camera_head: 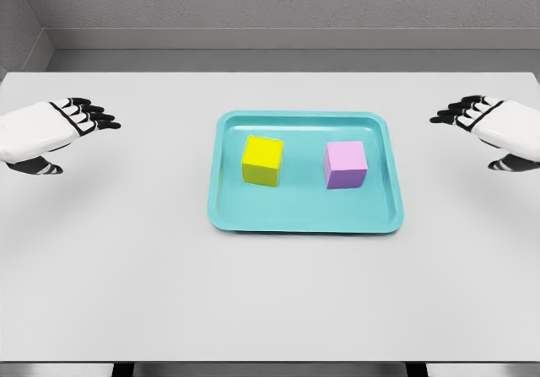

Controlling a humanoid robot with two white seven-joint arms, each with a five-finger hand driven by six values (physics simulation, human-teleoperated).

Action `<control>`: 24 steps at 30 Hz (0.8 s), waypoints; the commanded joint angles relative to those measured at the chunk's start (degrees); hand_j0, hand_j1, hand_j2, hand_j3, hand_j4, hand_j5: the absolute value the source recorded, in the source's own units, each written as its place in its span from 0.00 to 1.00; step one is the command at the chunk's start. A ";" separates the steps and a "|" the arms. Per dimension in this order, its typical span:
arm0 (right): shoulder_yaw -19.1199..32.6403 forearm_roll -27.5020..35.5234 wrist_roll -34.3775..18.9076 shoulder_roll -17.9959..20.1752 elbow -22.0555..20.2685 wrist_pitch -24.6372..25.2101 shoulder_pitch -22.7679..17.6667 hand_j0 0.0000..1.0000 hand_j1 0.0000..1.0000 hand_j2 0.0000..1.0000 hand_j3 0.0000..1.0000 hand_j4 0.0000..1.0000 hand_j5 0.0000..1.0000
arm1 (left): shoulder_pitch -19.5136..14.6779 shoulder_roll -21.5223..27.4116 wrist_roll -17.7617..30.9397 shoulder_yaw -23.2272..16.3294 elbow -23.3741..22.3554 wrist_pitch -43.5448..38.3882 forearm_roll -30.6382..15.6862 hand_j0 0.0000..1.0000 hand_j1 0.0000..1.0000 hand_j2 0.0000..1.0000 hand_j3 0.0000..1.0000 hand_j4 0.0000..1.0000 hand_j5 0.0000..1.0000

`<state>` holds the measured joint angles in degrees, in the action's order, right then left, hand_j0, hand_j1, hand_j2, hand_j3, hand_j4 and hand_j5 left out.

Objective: Push two cubes

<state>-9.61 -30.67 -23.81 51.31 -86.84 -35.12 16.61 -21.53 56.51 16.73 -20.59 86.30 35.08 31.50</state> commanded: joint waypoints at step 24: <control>-9.82 -9.15 -11.19 -9.48 3.78 0.12 9.84 0.65 0.65 0.65 0.65 0.65 0.65 | -7.56 -11.86 10.96 -6.74 -1.58 -0.08 3.92 0.75 0.75 0.75 0.75 0.75 0.75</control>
<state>-19.28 -39.82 -34.94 42.89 -83.66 -35.15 26.46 -29.62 45.90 26.74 -26.46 84.86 35.10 35.39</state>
